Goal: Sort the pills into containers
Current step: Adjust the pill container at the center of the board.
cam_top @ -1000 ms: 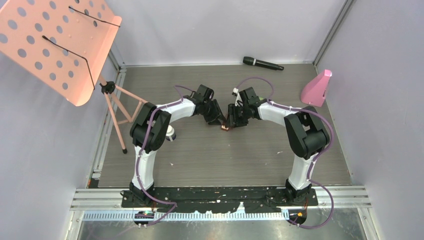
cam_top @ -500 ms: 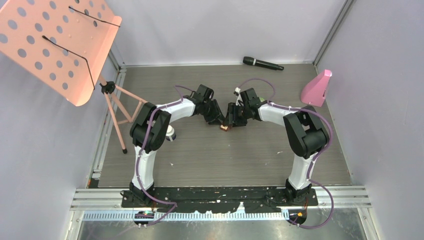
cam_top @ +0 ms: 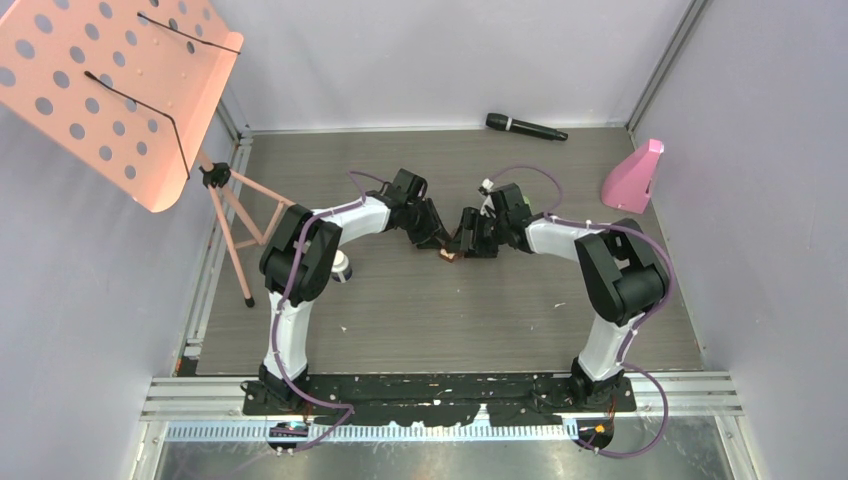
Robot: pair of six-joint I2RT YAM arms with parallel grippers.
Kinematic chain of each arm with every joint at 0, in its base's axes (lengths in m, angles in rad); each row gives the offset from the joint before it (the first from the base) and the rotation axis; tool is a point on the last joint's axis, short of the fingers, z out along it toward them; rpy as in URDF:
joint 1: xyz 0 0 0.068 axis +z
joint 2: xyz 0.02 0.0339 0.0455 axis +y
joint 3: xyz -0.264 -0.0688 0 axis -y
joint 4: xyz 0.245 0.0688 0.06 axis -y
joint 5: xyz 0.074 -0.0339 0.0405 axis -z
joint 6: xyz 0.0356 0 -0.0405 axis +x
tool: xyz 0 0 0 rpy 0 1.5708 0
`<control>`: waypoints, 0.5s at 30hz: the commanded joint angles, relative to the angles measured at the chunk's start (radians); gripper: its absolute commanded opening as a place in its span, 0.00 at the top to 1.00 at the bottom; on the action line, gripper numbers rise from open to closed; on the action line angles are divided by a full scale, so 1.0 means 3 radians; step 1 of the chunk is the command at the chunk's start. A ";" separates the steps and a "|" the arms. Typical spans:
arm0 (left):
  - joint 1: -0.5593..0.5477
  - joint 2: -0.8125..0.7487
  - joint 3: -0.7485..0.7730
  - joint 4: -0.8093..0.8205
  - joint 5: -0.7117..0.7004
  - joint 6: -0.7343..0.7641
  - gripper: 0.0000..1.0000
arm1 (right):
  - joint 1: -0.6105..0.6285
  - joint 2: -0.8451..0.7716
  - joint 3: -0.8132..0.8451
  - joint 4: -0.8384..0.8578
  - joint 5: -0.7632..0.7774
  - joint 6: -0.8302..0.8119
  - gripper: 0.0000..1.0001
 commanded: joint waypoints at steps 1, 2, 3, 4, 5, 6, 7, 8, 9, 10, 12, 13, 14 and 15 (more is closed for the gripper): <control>0.0001 0.0024 -0.0015 -0.0093 -0.0047 0.0015 0.65 | -0.0130 -0.0275 -0.0153 0.0327 -0.0213 0.0245 0.36; 0.0001 0.0025 -0.0015 -0.0088 -0.0045 0.0014 0.65 | -0.0163 -0.0333 -0.0175 0.0352 -0.0253 0.0294 0.35; 0.0001 0.0020 -0.0015 -0.0089 -0.0041 0.0010 0.65 | -0.0178 -0.0360 -0.0219 0.0363 -0.0267 0.0320 0.33; 0.0001 0.0008 -0.0020 -0.0085 -0.0027 0.0002 0.65 | -0.0210 -0.0431 -0.0249 0.0406 -0.0289 0.0372 0.32; 0.0003 0.0005 -0.0024 -0.0074 -0.0019 -0.0004 0.65 | -0.0228 -0.0463 -0.0303 0.0431 -0.0298 0.0400 0.32; 0.0005 -0.0004 -0.0027 -0.0056 -0.0007 -0.0010 0.65 | -0.0261 -0.0532 -0.0330 0.0473 -0.0314 0.0457 0.31; 0.0006 -0.0016 -0.0035 -0.0037 -0.0001 -0.0020 0.65 | -0.0279 -0.0560 -0.0369 0.0485 -0.0320 0.0478 0.31; 0.0009 -0.0027 -0.0043 -0.0008 0.0015 -0.0029 0.64 | -0.0310 -0.0620 -0.0383 0.0492 -0.0332 0.0520 0.31; 0.0011 -0.0037 -0.0057 0.0025 0.0029 -0.0043 0.64 | -0.0321 -0.0647 -0.0414 0.0493 -0.0312 0.0546 0.31; 0.0011 -0.0054 -0.0072 0.0056 0.0038 -0.0064 0.63 | -0.0342 -0.0701 -0.0424 0.0472 -0.0289 0.0580 0.32; 0.0011 -0.0086 -0.0100 0.0126 0.0067 -0.0122 0.62 | -0.0360 -0.0746 -0.0419 0.0343 -0.0205 0.0574 0.36; 0.0011 -0.0103 -0.0114 0.0156 0.0085 -0.0157 0.61 | -0.0361 -0.0751 -0.0382 0.0163 -0.0093 0.0557 0.38; 0.0011 -0.0111 -0.0128 0.0193 0.0114 -0.0195 0.61 | -0.0360 -0.0746 -0.0330 0.0070 -0.0037 0.0494 0.42; 0.0011 -0.0119 -0.0139 0.0209 0.0135 -0.0248 0.61 | -0.0361 -0.0736 -0.0305 -0.0083 0.0048 0.0463 0.43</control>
